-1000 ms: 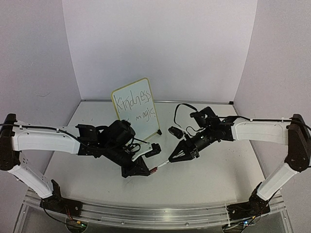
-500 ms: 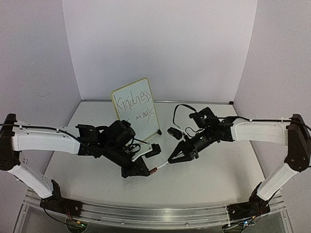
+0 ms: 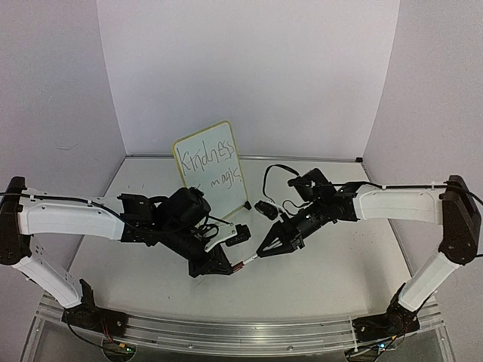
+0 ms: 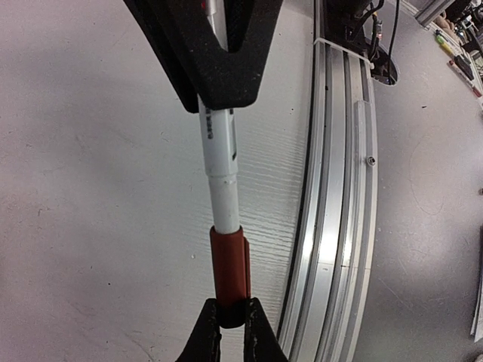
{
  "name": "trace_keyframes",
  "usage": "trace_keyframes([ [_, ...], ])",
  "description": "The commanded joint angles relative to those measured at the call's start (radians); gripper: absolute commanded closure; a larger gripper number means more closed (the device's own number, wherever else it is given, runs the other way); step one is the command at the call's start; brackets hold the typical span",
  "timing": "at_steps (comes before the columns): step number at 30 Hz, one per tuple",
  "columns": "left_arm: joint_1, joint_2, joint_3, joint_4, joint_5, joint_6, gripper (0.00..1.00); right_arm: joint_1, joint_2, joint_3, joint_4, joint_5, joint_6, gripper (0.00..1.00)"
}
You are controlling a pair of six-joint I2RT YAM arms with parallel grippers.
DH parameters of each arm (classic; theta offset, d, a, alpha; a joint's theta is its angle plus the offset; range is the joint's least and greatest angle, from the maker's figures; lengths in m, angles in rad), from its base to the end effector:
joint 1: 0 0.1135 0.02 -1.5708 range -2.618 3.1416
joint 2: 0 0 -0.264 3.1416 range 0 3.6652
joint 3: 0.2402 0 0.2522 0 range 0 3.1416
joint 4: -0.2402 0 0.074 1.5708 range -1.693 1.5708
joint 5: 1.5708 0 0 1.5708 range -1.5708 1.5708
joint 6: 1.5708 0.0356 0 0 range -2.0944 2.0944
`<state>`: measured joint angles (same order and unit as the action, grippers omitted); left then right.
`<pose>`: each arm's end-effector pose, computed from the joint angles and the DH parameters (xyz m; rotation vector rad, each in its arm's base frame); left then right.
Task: Write a sentence on the whiteboard
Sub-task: Insert the whiteboard marker without the cap into the pen cap.
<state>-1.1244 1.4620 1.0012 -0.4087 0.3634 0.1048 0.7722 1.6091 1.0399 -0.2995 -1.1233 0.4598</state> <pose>0.1210 -0.2821 0.2388 1.6202 1.9965 -0.8693 0.2115 0.2508 0.2276 0.9267 -2.3022 -1.7537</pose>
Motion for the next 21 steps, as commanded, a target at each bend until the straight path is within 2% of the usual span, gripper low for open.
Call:
trace_keyframes([
  [1, 0.0, -0.023, 0.027, 0.03, -0.014, 0.01, 1.0, 0.027, 0.034, 0.049, 0.021, -0.026, -0.017, 1.0],
  [10, 0.0, -0.052, 0.02, 0.052, -0.02, -0.006, 1.0, 0.069, 0.09, 0.085, 0.042, -0.037, -0.014, 1.0],
  [21, 0.0, -0.116, 0.026, 0.104, 0.039, -0.068, 1.0, 0.103, 0.115, 0.109, 0.067, -0.06, -0.013, 1.0],
])
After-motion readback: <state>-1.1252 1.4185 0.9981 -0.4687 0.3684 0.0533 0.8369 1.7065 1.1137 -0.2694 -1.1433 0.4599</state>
